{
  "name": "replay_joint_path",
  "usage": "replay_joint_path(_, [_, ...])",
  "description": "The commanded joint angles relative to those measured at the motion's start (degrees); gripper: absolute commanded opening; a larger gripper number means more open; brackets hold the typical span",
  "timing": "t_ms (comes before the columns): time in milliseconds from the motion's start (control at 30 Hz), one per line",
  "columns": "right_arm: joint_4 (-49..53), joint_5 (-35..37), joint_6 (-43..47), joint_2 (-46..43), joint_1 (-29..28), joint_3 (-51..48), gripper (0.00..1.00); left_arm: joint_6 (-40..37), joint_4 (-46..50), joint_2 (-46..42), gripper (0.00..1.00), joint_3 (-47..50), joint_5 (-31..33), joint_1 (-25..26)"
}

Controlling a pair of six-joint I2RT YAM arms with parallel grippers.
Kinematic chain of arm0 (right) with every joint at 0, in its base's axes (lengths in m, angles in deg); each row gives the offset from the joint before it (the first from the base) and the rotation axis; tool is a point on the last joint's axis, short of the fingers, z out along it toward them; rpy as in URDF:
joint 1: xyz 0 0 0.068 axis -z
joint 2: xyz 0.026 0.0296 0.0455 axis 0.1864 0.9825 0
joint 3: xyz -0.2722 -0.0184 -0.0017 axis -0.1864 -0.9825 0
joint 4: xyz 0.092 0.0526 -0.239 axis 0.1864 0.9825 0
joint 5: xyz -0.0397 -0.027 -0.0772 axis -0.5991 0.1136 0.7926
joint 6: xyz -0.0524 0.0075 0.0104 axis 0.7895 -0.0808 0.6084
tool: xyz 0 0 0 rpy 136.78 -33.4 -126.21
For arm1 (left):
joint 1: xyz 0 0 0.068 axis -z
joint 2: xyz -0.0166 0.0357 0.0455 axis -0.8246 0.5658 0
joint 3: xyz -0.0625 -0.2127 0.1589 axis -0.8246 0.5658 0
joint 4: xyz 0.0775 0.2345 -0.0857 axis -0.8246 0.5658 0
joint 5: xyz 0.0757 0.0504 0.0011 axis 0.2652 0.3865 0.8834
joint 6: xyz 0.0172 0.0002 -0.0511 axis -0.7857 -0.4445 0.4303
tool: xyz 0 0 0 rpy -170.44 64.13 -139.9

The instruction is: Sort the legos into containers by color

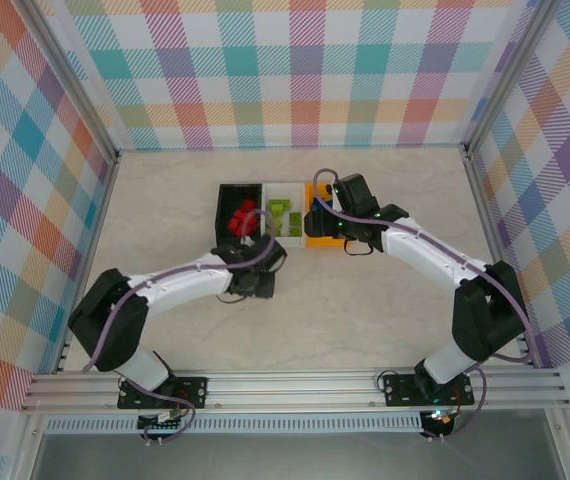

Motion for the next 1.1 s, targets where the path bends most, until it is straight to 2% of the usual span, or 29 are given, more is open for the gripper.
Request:
replay_joint_path(0, [-1.85,0.15,-0.76,-1.4,0.53,-0.55,0.77,-2.14,0.55,-1.96,0.48,-6.85,7.03,-7.06])
replay_joint_path(167, [-1.98,-1.13,-0.99,-1.14,0.55,-0.77,0.77,-5.1,1.19,10.0,0.47,-20.51,10.37,-13.79])
replay_joint_path(367, [-2.33,-2.92,-0.46,-1.88,0.52,-1.81,0.77,-5.75,2.99,20.81,0.48,-31.47,10.54,-16.13])
replay_joint_path(433, [-2.72,-3.72,-0.13,-2.3,0.48,-2.41,0.77,-5.17,3.8,22.9,0.54,-34.0,9.93,-16.13])
replay_joint_path(533, [-3.77,-5.67,-0.02,-3.69,0.12,-3.81,0.77,-4.38,4.74,23.46,0.73,-36.18,9.38,-16.13])
replay_joint_path(600, [-3.27,-6.88,0.24,-4.42,-1.21,-4.03,0.78,-3.94,4.07,21.16,0.82,-36.16,8.23,-16.04])
replay_joint_path(667, [-2.01,-6.65,0.14,-4.78,-3.4,-3.74,0.8,-3.33,3.75,17.88,0.87,-35.51,7.5,-15.89])
replay_joint_path(800, [-2.4,-5.15,-2.62,-3.91,-9.88,-3.81,0.81,-1.44,0.98,6.65,0.95,-29.53,4.62,-15.29])
replay_joint_path(833, [-2.55,-4.05,-3.18,-3.23,-11.65,-3.53,0.81,-1.2,0.35,3.82,1.0,-27.67,4.38,-14.81])
replay_joint_path(900, [-3.37,-1.63,-4.85,-0.6,-15.95,-2.45,0.82,-0.92,-0.8,-2.95,1.0,-23.06,4.18,-13.65])
replay_joint_path(1067, [-4.71,3.82,-10.18,9.92,-22.65,3.89,0.82,0.88,-0.76,-16.82,1.0,-12.95,4.98,-12.88])
